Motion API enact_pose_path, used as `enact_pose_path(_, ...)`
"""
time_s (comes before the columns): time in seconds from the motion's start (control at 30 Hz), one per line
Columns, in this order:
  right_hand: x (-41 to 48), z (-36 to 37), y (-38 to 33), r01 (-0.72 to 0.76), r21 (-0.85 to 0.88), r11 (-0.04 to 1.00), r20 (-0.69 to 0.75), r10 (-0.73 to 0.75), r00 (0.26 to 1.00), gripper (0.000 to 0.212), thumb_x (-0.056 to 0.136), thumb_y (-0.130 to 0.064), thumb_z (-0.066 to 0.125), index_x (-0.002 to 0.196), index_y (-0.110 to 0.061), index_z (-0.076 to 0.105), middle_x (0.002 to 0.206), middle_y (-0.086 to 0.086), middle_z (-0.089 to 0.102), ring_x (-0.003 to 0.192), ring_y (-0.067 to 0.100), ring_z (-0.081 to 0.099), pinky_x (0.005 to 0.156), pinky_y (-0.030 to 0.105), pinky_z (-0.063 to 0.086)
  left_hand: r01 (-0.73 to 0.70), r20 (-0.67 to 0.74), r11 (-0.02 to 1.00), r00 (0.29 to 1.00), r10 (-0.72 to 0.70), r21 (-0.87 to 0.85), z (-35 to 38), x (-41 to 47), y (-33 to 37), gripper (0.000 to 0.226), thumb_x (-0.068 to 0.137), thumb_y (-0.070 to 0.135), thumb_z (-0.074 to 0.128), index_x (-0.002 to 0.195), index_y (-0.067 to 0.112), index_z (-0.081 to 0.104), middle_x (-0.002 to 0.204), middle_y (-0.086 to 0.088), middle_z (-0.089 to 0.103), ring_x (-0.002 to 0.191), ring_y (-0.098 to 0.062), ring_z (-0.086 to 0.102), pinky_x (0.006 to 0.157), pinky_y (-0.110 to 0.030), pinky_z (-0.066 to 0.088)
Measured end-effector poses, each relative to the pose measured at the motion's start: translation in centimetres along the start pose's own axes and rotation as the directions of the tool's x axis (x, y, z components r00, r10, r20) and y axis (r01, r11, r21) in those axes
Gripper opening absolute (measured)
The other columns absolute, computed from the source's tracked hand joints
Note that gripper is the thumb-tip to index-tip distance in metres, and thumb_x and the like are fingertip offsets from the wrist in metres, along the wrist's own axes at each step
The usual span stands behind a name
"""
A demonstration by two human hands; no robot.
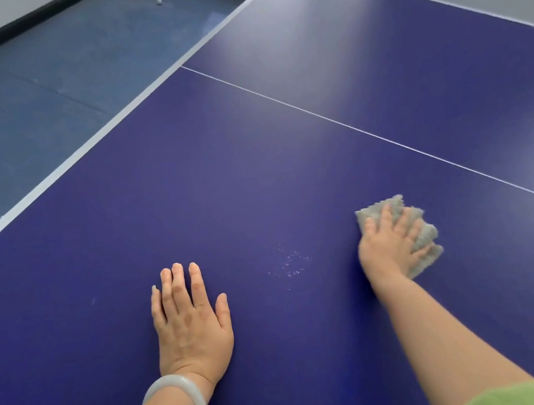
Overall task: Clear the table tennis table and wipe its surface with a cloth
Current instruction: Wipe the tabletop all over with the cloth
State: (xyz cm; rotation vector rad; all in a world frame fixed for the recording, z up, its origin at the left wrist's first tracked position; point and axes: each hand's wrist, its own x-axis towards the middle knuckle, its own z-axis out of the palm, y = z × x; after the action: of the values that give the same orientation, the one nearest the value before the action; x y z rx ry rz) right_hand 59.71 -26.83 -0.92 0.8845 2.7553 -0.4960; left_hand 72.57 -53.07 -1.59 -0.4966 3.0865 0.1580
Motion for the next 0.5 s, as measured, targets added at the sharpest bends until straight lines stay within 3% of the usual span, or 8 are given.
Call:
enact_pose_path(0.1,-3.9,3.0,-6.6,0.230,0.007,0.973,0.107,-0.229,0.968,0.056,0.104,-0.048,0.016,0.157,-0.039,0.000,0.165,-0.004,-0.015,0.150,0.020,-0.020,0.115,0.057,-0.018,-0.009,0.007,1.000,1.000,0.009,-0.013,-0.1,0.1,0.0,0.072,0.093,0.045,0.019,0.146,0.001,0.039,0.151,-0.023,0.036,0.144,-0.037,0.027,0.118,-0.054,0.021)
enact_pose_path(0.2,-7.1,5.0,-10.5,0.518,-0.023,0.855,0.199,-0.504,0.841,0.054,0.103,-0.052,0.017,0.155,-0.046,0.003,0.163,-0.008,-0.020,0.148,0.019,-0.027,0.110,0.055,-0.026,-0.020,0.021,1.000,1.000,0.021,-0.019,-0.1,0.1,-0.1,0.070,0.094,0.044,0.022,0.147,0.001,0.037,0.151,-0.022,0.035,0.145,-0.037,0.026,0.119,-0.053,0.019)
enact_pose_path(0.3,-8.8,5.4,-7.7,0.700,-0.115,0.705,0.227,-0.667,0.710,0.054,0.102,-0.056,0.016,0.153,-0.050,-0.001,0.162,-0.013,-0.020,0.148,0.016,-0.027,0.112,0.050,-0.027,-0.038,0.022,0.999,0.999,0.039,-0.027,0.0,0.1,-0.3,0.063,0.098,0.038,0.039,0.149,0.002,0.034,0.152,-0.023,0.034,0.146,-0.037,0.024,0.119,-0.054,0.018)
enact_pose_path(0.33,-8.7,5.1,-5.7,0.698,-0.134,0.703,0.219,-0.666,0.713,0.054,0.102,-0.056,0.015,0.152,-0.052,-0.003,0.161,-0.016,-0.021,0.148,0.014,-0.026,0.112,0.048,-0.028,-0.042,0.026,0.999,0.999,0.043,-0.032,0.1,0.1,-0.4,0.062,0.098,0.037,0.041,0.149,0.002,0.032,0.153,-0.023,0.033,0.146,-0.037,0.023,0.120,-0.054,0.017)
enact_pose_path(0.4,-7.9,3.6,-1.0,0.565,-0.135,0.814,0.157,-0.546,0.823,0.053,0.103,-0.053,0.017,0.152,-0.053,-0.003,0.161,-0.017,-0.021,0.148,0.012,-0.025,0.112,0.048,-0.026,-0.045,0.063,0.998,0.997,0.048,-0.039,0.1,0.2,-0.5,0.067,0.098,0.040,0.040,0.151,0.003,0.028,0.155,-0.022,0.029,0.148,-0.037,0.017,0.120,-0.053,0.013)
enact_pose_path(0.47,-7.9,1.9,3.4,0.262,-0.078,0.962,0.042,-0.259,0.965,0.052,0.105,-0.047,0.021,0.154,-0.049,0.002,0.164,-0.012,-0.016,0.150,0.012,-0.018,0.117,0.052,-0.016,-0.056,0.092,0.998,0.994,0.060,-0.042,0.1,0.1,-0.6,0.070,0.098,0.044,0.035,0.153,0.004,0.021,0.158,-0.021,0.022,0.149,-0.036,0.010,0.121,-0.052,0.007)
enact_pose_path(0.5,-8.5,1.4,4.8,0.106,-0.037,0.994,-0.015,-0.106,0.994,0.053,0.105,-0.045,0.022,0.155,-0.046,0.003,0.165,-0.009,-0.012,0.151,0.013,-0.015,0.119,0.053,-0.010,-0.061,0.092,0.997,0.994,0.065,-0.048,0.2,0.2,-0.7,0.070,0.098,0.045,0.032,0.154,0.005,0.018,0.159,-0.021,0.019,0.150,-0.036,0.007,0.122,-0.052,0.004)
